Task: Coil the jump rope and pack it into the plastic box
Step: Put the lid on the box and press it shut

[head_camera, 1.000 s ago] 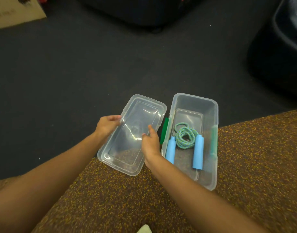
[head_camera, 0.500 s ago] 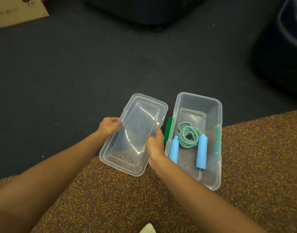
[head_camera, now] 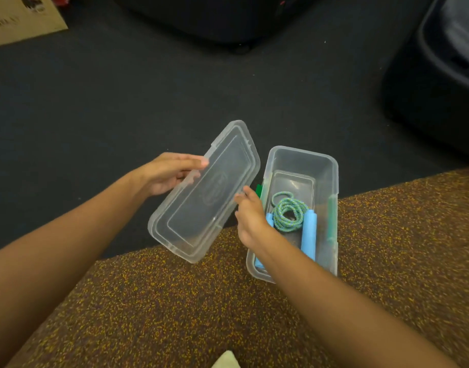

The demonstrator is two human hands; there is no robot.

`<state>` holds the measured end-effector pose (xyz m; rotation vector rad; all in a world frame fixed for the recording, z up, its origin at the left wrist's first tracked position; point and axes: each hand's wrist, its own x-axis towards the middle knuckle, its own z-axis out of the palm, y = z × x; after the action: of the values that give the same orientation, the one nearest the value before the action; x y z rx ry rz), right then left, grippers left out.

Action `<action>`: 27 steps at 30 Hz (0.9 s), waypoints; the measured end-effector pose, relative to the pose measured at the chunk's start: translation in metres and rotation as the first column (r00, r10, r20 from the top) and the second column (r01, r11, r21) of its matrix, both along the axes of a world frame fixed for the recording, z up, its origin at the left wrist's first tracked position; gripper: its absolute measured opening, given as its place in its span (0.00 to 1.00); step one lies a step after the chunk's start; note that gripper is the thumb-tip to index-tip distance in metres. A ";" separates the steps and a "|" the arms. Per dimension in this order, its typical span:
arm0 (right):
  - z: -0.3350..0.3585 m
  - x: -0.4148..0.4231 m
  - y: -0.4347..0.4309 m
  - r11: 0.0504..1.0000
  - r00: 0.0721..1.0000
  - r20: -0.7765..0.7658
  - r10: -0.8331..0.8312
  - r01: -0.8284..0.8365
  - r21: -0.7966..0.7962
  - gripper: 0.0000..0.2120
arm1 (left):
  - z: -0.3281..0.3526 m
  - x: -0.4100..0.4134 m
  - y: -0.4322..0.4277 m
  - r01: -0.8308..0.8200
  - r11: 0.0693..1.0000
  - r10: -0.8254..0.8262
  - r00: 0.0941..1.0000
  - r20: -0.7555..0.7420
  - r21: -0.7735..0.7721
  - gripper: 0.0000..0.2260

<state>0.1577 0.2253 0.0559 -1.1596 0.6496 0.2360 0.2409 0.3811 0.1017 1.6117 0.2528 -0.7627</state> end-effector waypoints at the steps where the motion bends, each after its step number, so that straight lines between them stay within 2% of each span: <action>1: 0.007 0.002 -0.003 0.999 1.000 0.018 -0.004 0.004 0.043 0.21 | 0.008 -0.001 -0.008 0.029 1.000 -0.029 0.999 0.025 0.002 0.17; 5: 0.029 0.011 -0.022 0.977 0.998 0.057 -0.040 0.027 0.213 0.17 | 0.030 -0.012 -0.044 0.119 0.987 -0.135 0.978 0.158 0.108 0.15; 9: 0.047 0.010 -0.042 0.948 0.982 0.186 -0.026 -0.035 0.317 0.13 | 0.031 -0.030 -0.079 0.130 0.962 -0.199 0.937 0.289 0.239 0.14; 12: 0.056 0.004 -0.054 0.918 0.972 0.227 -0.067 -0.029 0.395 0.14 | 0.024 -0.046 -0.104 0.097 0.893 -0.292 0.868 0.403 0.439 0.15; 15: 0.051 -0.001 -0.064 0.943 0.967 0.230 -0.110 0.029 0.332 0.07 | 0.021 -0.058 -0.121 0.067 0.824 -0.392 0.783 0.482 0.562 0.15; 18: 0.047 -0.005 -0.076 0.964 0.956 0.245 -0.160 0.098 0.248 0.06 | 0.021 -0.063 -0.131 0.079 0.835 -0.425 0.722 0.546 0.545 0.15; 22: 0.049 -0.011 -0.097 0.978 0.954 0.255 -0.159 0.118 0.169 0.04 | 0.028 -0.061 -0.138 0.138 0.868 -0.420 0.716 0.557 0.478 0.11; 25: 0.051 -0.015 -0.116 0.974 0.936 0.274 -0.219 0.196 0.111 0.08 | 0.024 -0.053 -0.134 0.040 0.875 -0.353 0.734 0.580 0.482 0.09; 27: 0.051 -0.018 -0.127 0.970 0.930 0.277 -0.243 0.228 0.085 0.09 | 0.018 -0.044 -0.127 -0.029 0.865 -0.314 0.747 0.585 0.502 0.12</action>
<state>0.1400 0.0983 0.1065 -1.0297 0.5171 -0.1185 0.1967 0.2536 0.1195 2.3036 -0.2264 -0.1974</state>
